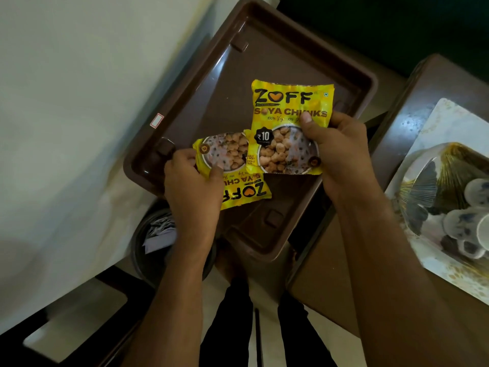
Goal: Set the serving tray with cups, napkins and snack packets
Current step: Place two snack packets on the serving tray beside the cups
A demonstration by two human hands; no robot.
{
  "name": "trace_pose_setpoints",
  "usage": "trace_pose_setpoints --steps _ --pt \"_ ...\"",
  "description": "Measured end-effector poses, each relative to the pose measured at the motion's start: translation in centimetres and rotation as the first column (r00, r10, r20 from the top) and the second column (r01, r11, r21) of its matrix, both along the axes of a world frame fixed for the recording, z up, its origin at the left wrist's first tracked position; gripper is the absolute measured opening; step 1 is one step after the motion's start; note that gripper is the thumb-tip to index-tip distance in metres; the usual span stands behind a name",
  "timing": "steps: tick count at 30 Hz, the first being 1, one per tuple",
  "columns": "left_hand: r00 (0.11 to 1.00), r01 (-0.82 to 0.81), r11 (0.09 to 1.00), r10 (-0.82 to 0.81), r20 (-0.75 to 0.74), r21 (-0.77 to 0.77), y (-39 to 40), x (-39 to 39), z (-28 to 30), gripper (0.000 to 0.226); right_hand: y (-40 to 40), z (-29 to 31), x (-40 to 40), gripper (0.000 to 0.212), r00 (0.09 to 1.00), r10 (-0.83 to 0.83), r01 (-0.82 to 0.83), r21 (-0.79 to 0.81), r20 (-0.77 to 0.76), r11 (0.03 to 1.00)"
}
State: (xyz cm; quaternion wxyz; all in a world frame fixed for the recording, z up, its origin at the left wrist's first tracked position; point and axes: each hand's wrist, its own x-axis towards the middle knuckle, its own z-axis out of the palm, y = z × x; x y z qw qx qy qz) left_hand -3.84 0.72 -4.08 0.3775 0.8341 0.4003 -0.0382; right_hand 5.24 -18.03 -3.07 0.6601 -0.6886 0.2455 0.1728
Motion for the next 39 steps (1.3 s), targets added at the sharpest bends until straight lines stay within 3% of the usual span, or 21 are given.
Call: trace_pose_setpoints --steps 5,8,10,12,15,24,33,39 --pt "0.997 0.035 0.999 -0.036 -0.064 -0.010 -0.8 -0.2 0.2 0.070 -0.1 0.1 -0.8 0.011 1.000 0.008 -0.008 0.012 0.002 1.000" --pt "0.998 -0.031 0.994 0.024 -0.066 -0.104 -0.7 0.2 0.2 0.073 -0.3 0.2 -1.1 0.011 1.000 -0.002 0.002 0.011 -0.001 1.000" --pt "0.988 -0.151 0.951 0.136 -0.075 -0.270 -0.4 0.4 0.0 0.066 -0.4 0.2 -1.4 0.007 1.000 -0.009 0.009 0.016 -0.008 1.000" --pt "0.965 -0.263 0.849 0.240 -0.109 -0.458 -0.3 0.6 -0.5 0.045 -0.6 0.3 -1.6 0.007 1.000 -0.012 0.013 0.023 -0.021 1.000" --pt "0.959 -0.281 0.771 0.250 -0.134 -0.572 -0.2 0.6 -1.0 0.018 -0.9 0.6 -1.8 0.007 0.999 -0.023 0.023 0.026 -0.026 0.999" --pt "0.952 -0.231 0.709 0.305 -0.005 -0.667 0.4 0.7 -0.2 0.047 -1.2 1.1 -2.1 0.005 1.000 -0.004 0.005 0.046 -0.020 0.999" --pt "0.961 -0.158 0.750 0.267 0.075 -0.642 0.3 1.2 0.6 0.052 -2.8 1.5 -2.6 0.042 1.000 0.024 -0.024 0.045 -0.017 0.999" --pt "0.939 -0.193 0.711 0.333 0.082 -0.676 -0.9 2.1 0.8 0.050 -4.5 1.6 -2.7 0.045 1.000 -0.003 0.003 0.035 -0.018 0.999"
